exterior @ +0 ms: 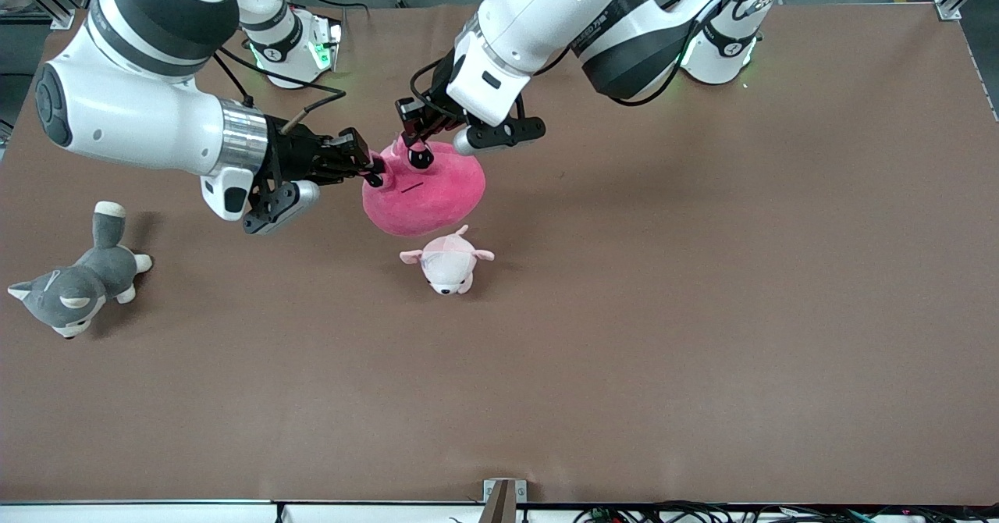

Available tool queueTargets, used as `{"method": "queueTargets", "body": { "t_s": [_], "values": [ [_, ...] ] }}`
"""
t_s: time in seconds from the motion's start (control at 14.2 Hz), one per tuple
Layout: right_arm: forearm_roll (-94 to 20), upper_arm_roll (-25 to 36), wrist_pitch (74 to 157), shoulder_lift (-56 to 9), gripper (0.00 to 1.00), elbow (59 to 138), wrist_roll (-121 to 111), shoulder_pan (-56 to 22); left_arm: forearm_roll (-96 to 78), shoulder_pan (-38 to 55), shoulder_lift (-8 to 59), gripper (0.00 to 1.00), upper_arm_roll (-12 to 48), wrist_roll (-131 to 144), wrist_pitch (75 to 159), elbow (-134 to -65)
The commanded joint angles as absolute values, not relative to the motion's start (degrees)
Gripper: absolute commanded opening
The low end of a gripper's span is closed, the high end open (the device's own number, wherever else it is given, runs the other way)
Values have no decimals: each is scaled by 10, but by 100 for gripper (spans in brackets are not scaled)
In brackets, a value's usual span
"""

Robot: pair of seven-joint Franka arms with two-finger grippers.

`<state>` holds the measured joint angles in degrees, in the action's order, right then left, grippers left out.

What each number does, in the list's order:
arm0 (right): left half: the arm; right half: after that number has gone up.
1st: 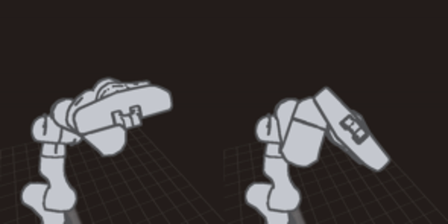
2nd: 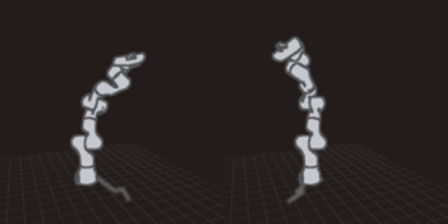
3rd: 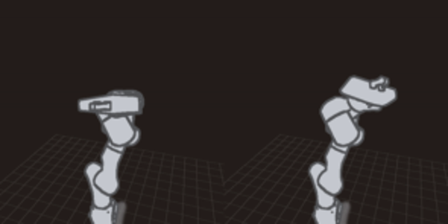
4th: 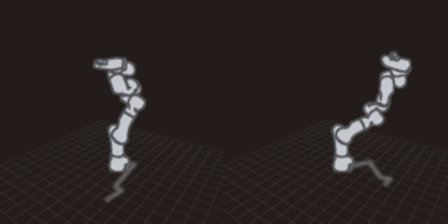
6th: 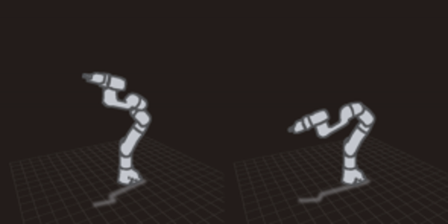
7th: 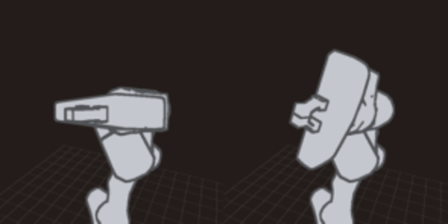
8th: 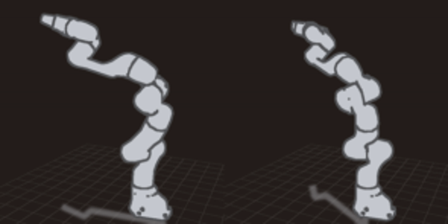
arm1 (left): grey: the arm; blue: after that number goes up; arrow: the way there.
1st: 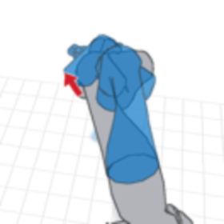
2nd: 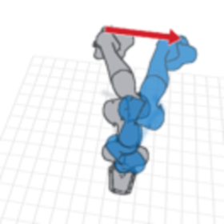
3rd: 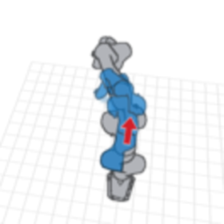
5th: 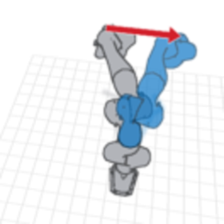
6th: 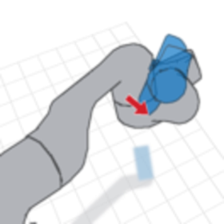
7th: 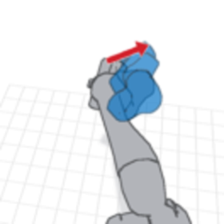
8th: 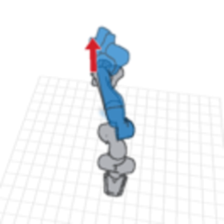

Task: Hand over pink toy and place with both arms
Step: 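Grasp the pink toy with the right gripper and open the left gripper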

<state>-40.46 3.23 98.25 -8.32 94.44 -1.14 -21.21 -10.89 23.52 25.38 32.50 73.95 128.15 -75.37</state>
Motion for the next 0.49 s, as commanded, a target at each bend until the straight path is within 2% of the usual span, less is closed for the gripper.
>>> {"method": "queueTargets", "body": {
  "t_s": [0.0, 0.21, 0.42],
  "values": [
    [-400, 31, 971, -82, 0, 940, -8, -207, -111, 243, 255, 100, 321, 753, 1281, -739],
    [-399, 32, 934, -76, 0, 940, -13, -179, -108, 234, 238, 100, 318, 754, 1271, -741],
    [-399, 32, 896, -76, 0, 939, -39, -113, -67, 195, 212, 100, 304, 753, 1182, -743]
  ]
}}
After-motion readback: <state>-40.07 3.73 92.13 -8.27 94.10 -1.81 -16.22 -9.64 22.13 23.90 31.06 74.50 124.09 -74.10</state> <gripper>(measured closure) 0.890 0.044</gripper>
